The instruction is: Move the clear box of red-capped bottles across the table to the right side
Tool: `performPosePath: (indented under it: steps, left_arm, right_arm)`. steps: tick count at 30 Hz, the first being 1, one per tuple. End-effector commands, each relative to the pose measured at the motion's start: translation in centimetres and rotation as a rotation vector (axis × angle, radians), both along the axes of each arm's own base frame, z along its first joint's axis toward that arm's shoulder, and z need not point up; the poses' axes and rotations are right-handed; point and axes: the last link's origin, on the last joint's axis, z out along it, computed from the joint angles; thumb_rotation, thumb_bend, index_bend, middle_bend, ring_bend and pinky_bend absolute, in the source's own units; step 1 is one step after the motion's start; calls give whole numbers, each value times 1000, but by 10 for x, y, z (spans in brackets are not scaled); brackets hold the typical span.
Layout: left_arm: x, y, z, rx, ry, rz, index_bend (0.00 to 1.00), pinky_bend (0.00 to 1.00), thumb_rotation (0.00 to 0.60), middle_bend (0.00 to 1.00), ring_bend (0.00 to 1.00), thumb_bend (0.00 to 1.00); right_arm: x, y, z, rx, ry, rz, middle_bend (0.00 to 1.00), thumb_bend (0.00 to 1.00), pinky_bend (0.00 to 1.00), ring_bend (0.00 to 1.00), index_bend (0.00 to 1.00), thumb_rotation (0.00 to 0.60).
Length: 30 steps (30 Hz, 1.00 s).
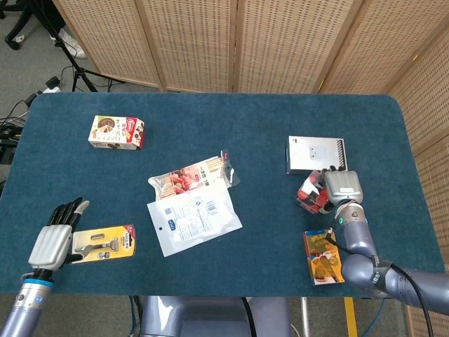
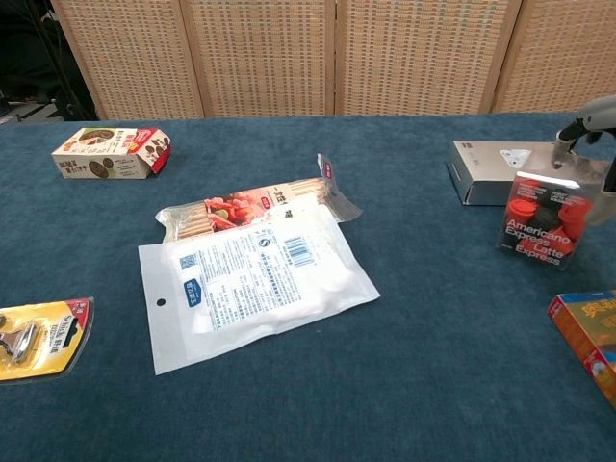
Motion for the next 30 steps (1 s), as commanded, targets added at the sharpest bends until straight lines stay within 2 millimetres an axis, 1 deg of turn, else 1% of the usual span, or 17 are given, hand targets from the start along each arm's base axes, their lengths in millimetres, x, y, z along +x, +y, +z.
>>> performPosePath:
  steps: [1, 2, 6, 13, 17, 20, 21, 24, 27, 28, 29, 30]
  left_arm:
    - [1, -1, 0, -3, -3, -4, 0, 0, 600, 0, 0, 243]
    - [1, -1, 0, -1, -5, -4, 0, 0, 600, 0, 0, 242]
    - [1, -1, 2, 6, -10, -3, 0, 0, 600, 0, 0, 242]
    - [2, -1, 3, 7, -16, -9, 0, 0, 600, 0, 0, 242]
    - [2, -1, 3, 5, -18, -7, 0, 0, 600, 0, 0, 242]
    - [2, -1, 2, 1, -18, -7, 0, 0, 600, 0, 0, 242]
    - [2, -1, 2, 0, -18, -7, 0, 0, 600, 0, 0, 242]
    - [2, -1, 2, 0, -19, -7, 0, 0, 600, 0, 0, 242]
    - [2, -1, 4, 10, -22, -9, 0, 0, 600, 0, 0, 242]
    - [2, -1, 5, 12, -23, -9, 0, 0, 600, 0, 0, 242]
    - [2, -1, 6, 16, -24, -8, 0, 0, 600, 0, 0, 242]
    - [2, -1, 8, 23, -26, -8, 0, 0, 600, 0, 0, 242]
  right_arm:
    - [1, 0, -1, 10, 2, 3, 0, 55, 52, 0, 187, 600]
    - [2, 0, -2, 9, -4, 3, 0, 53, 34, 0, 166, 600]
    - [3, -2, -3, -9, -10, 15, 0, 53, 2, 0, 129, 600]
    - [-1, -4, -6, -52, -5, 27, 0, 42, 0, 0, 75, 600]
    - [-2, -3, -6, -49, 3, 19, 0, 5, 0, 0, 7, 600]
    - [0, 0, -4, -19, 22, -15, 0, 0, 0, 0, 0, 600]
    - [3, 2, -3, -6, 29, -32, 0, 0, 0, 0, 0, 600]
    - [21, 4, 0, 17, 39, -60, 0, 0, 0, 0, 0, 600]
    - [44, 11, 2, 35, 49, -33, 0, 0, 0, 0, 0, 600]
    - [49, 13, 3, 39, 51, -19, 0, 0, 0, 0, 0, 600]
    - [56, 16, 3, 46, 53, 4, 0, 0, 0, 0, 0, 600]
    - [66, 24, 4, 57, 54, 44, 0, 0, 0, 0, 0, 600]
